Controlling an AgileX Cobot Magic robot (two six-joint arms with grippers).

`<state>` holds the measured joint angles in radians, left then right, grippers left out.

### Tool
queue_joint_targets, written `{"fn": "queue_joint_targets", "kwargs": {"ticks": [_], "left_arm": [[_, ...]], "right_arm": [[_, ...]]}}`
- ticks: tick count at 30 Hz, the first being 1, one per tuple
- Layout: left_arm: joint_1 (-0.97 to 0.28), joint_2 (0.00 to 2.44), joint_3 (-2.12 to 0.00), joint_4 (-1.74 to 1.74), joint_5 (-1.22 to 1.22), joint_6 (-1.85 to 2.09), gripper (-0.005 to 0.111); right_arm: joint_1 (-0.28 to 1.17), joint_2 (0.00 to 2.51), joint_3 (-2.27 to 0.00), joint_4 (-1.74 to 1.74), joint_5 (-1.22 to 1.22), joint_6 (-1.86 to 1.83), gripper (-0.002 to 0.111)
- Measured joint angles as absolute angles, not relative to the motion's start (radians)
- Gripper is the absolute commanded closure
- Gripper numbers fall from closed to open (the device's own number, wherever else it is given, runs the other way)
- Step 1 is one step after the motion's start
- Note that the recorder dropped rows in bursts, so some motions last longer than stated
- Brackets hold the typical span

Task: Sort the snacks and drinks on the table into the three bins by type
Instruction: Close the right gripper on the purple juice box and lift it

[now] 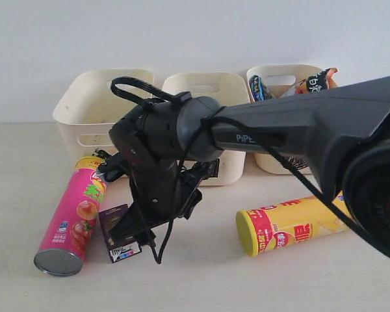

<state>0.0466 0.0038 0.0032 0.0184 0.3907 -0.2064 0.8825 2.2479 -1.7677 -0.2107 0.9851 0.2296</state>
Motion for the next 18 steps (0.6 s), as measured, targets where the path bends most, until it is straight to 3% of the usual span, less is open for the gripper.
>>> {"fn": "queue_joint_targets", "kwargs": {"ticks": [6, 10, 18], "left_arm": [[0.047, 0.004, 0.003, 0.018, 0.391, -0.206, 0.102], [0.047, 0.004, 0.003, 0.018, 0.391, -0.206, 0.102], [0.047, 0.004, 0.003, 0.018, 0.391, -0.206, 0.102]], "right_arm": [[0.878, 2.237, -1.768, -0.116, 1.014, 0.144, 0.043], [0.878, 2.200, -1.768, 0.022, 0.997, 0.049, 0.034], [0.880, 2.181, -1.768, 0.081, 0.897, 0.028, 0.034]]}}
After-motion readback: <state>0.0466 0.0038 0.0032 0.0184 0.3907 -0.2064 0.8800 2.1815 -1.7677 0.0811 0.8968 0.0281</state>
